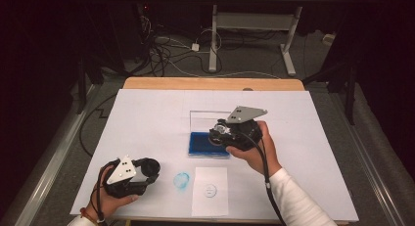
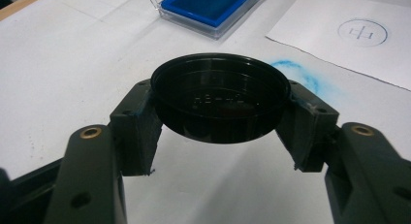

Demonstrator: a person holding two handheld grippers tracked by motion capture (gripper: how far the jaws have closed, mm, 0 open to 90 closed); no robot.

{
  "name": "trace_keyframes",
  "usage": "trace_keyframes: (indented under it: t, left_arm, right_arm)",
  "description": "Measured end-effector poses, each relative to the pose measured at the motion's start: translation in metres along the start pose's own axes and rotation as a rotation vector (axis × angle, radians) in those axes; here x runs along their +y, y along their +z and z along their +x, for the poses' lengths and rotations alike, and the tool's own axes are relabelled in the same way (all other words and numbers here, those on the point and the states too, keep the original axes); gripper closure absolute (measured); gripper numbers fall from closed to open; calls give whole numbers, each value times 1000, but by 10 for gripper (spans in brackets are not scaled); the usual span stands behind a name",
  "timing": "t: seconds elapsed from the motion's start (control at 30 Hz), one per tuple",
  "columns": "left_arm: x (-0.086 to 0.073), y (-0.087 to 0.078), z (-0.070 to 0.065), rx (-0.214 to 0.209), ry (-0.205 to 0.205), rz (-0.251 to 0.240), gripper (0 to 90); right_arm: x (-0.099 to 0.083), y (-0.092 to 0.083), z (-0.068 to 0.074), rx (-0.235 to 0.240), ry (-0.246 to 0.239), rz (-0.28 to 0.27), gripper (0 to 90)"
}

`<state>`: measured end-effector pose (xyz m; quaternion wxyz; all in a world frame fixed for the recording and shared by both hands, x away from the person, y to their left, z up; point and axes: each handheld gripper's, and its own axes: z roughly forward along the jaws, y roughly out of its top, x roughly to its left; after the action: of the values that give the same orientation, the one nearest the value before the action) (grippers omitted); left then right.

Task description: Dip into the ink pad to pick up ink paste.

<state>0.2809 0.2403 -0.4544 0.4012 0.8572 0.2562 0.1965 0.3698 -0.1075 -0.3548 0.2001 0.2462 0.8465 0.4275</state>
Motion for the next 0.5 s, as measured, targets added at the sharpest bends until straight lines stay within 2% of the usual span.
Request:
trace_keyframes:
  t: [0.33, 0.5]
  left_arm:
    - [0, -1, 1, -6, -3, -7, 365]
    - [0, -2, 2, -10, -3, -9, 365]
  right_arm:
    - [-3, 54, 4, 10, 7, 87, 574]
    - [-6, 71, 4, 13, 13, 109, 574]
